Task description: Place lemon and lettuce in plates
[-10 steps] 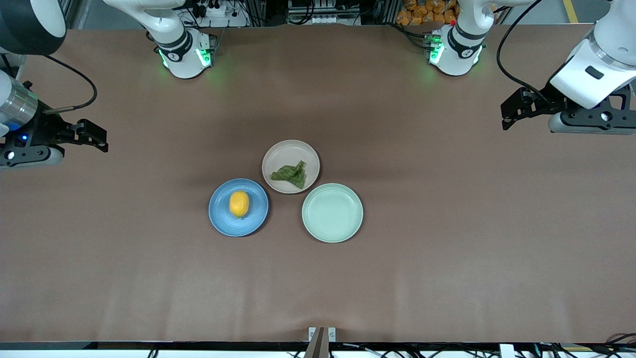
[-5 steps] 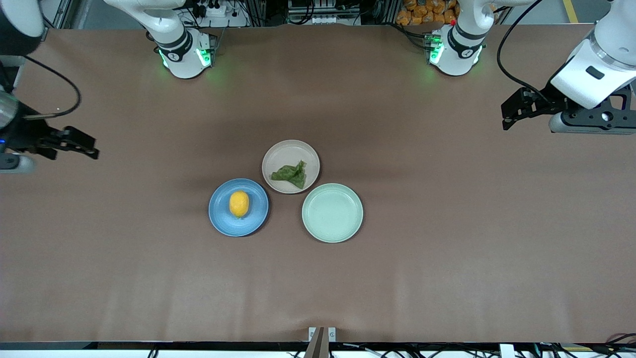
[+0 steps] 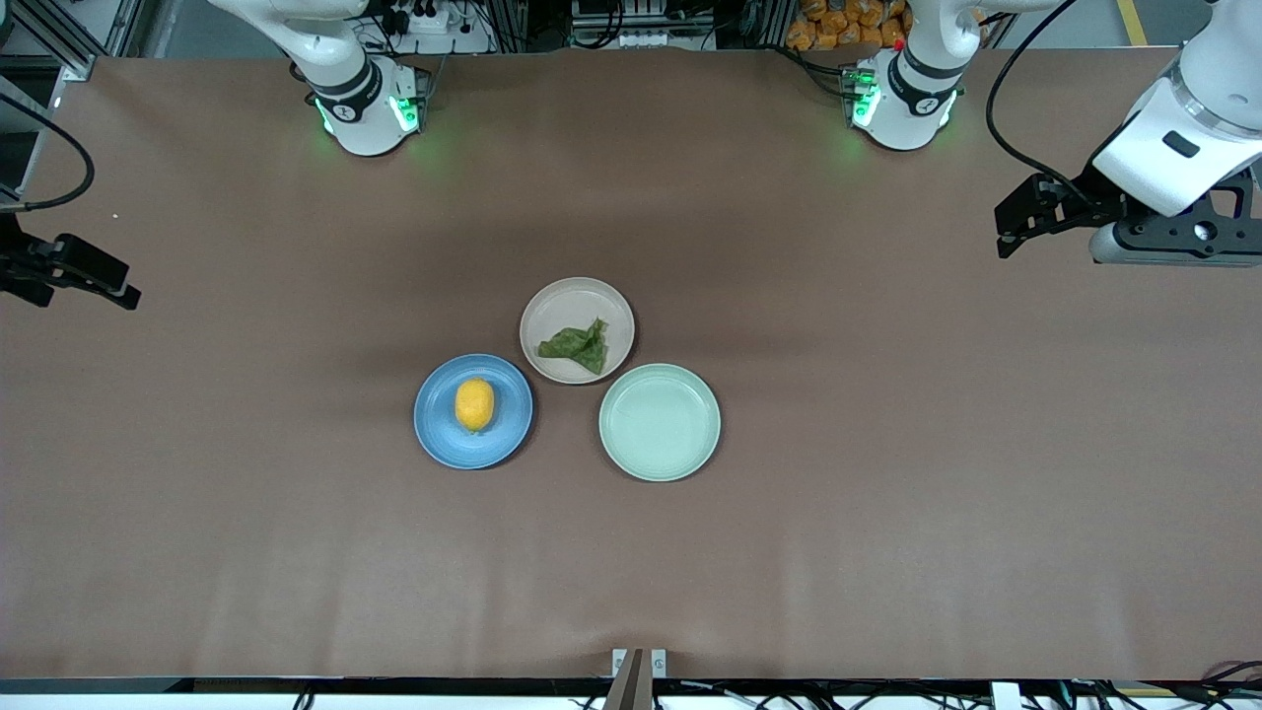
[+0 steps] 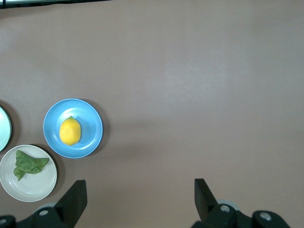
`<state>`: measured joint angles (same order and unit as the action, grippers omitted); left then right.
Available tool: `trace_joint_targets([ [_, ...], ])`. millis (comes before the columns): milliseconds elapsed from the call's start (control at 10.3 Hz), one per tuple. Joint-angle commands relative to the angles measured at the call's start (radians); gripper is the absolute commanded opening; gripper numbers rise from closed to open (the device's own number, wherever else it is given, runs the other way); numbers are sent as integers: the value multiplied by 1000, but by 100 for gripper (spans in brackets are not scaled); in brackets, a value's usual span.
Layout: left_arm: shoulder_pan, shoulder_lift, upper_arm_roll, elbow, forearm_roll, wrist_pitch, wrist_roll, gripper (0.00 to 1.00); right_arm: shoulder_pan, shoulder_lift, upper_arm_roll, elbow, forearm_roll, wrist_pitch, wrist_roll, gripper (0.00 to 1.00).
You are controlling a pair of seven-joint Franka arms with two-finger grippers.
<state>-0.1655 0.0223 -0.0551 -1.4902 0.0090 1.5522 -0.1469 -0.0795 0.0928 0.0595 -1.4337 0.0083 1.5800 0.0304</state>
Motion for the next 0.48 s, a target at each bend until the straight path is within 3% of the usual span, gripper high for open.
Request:
trace_joint_targets([
  [0,1,-1,1,10,5,-6,30,100,4,10,5,32,-41,-20,23,100],
  [194,1,-1,1,10,5,-8,29,100,0,2,6,33,-7,-153,39,100],
  [388,1,-1,1,10,5,-8,29,100,-2,-8,0,21,-5,-158,43,100],
])
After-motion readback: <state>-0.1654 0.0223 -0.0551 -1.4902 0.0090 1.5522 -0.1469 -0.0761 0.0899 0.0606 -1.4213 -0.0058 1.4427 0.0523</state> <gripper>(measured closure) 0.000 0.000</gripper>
